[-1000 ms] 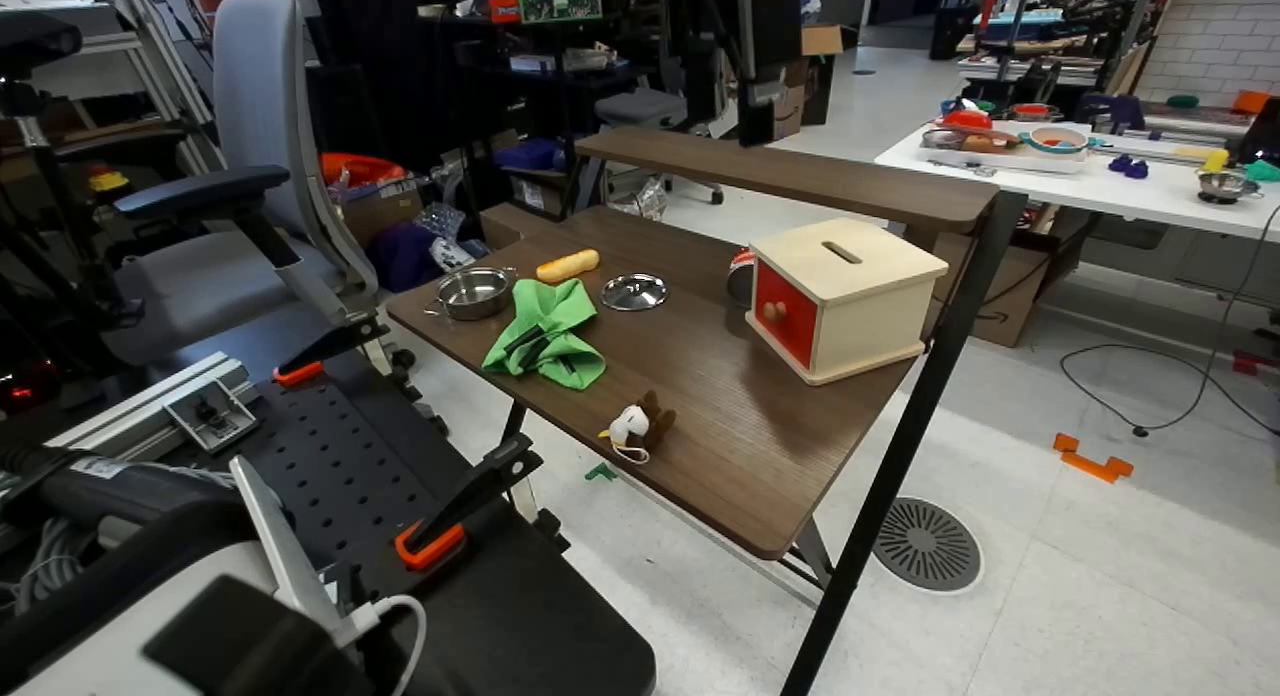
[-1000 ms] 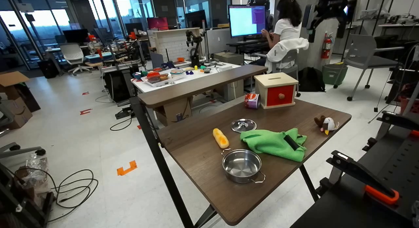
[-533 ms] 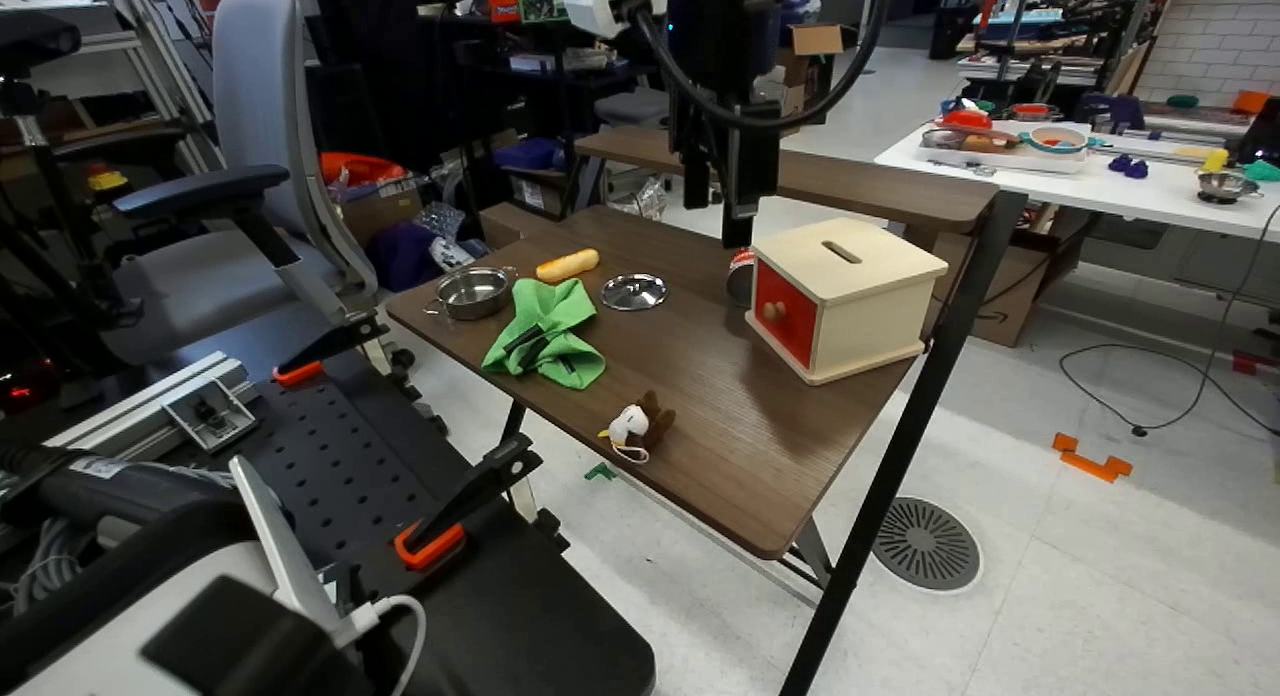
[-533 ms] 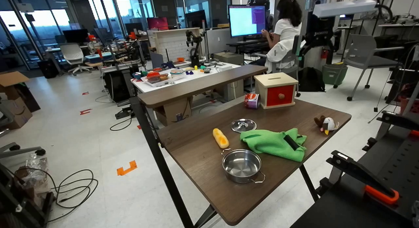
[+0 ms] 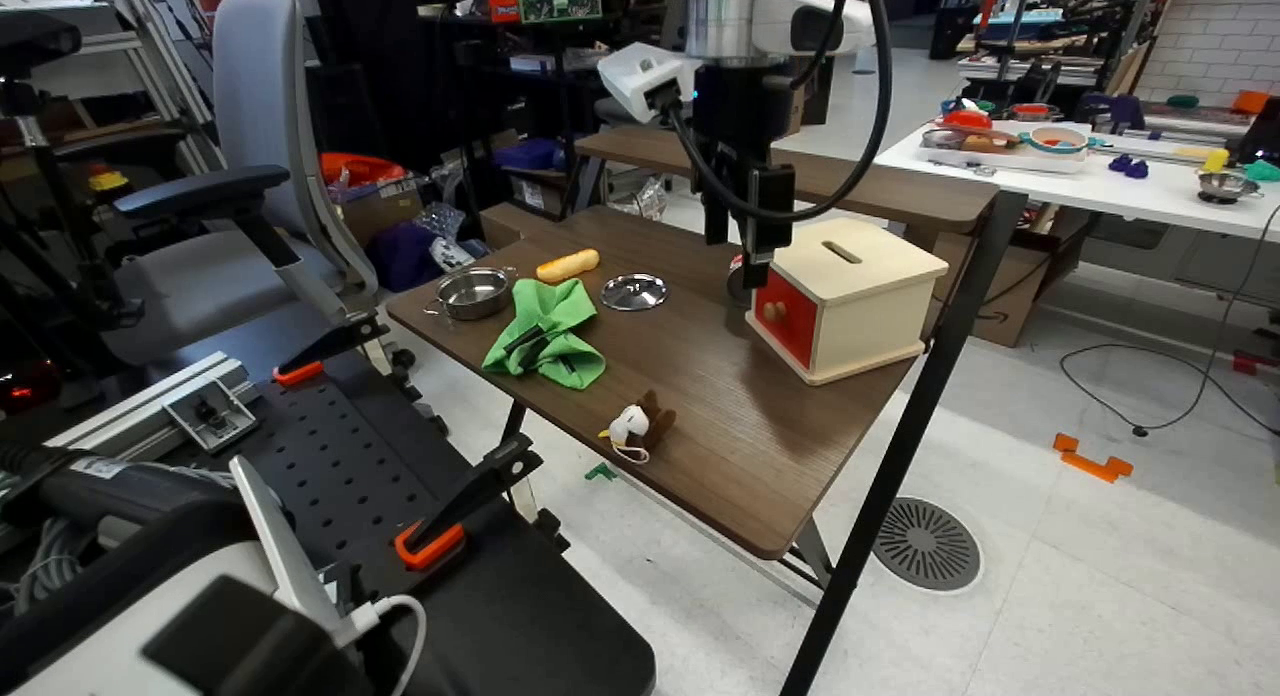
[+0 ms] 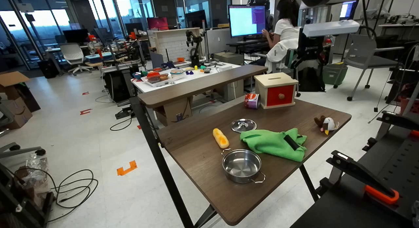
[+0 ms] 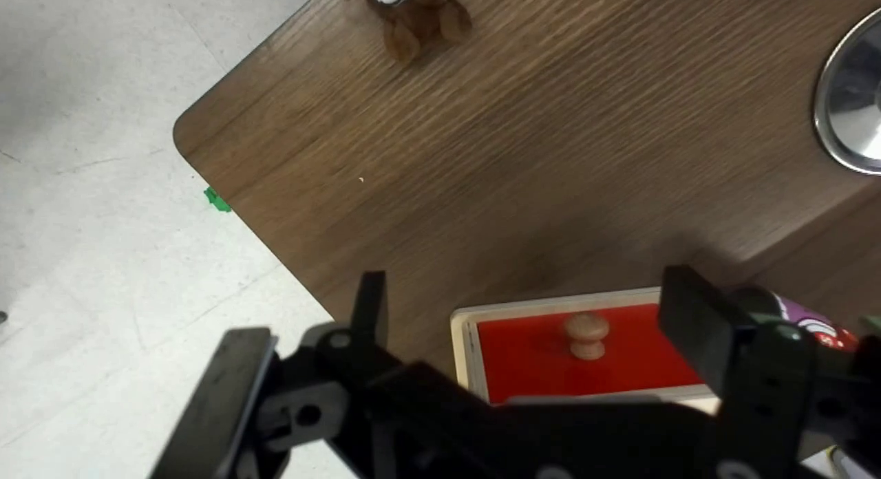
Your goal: Open the drawer and pot a lid on the drawer
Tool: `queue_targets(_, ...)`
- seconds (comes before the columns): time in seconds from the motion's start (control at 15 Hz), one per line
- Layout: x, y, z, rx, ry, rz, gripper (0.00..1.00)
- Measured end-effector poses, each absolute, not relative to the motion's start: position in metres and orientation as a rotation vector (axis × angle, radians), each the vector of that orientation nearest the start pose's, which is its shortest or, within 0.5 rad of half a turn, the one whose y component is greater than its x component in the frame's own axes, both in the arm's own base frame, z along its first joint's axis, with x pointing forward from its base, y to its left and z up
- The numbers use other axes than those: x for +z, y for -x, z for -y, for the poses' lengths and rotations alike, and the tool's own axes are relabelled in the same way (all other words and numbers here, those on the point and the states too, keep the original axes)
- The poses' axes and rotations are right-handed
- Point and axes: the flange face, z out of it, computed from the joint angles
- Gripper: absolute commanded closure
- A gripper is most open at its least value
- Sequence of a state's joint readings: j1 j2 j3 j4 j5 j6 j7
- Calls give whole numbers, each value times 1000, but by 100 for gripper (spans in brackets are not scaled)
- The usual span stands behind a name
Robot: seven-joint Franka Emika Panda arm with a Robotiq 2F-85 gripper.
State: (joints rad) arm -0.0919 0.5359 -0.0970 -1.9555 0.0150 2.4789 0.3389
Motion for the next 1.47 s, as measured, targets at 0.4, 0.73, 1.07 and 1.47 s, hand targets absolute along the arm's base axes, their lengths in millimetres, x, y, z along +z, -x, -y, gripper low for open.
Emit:
queue_targets(0.4,176,-611,109,-72,3077,-819,0)
queue_targets(0.73,163,-618,105,-88,3082,-822,0)
queue_targets(1.07,150,-632,110,-103,3104,-830,0)
queue_targets(1.47,131,-643,114,-105,3128,-824,0)
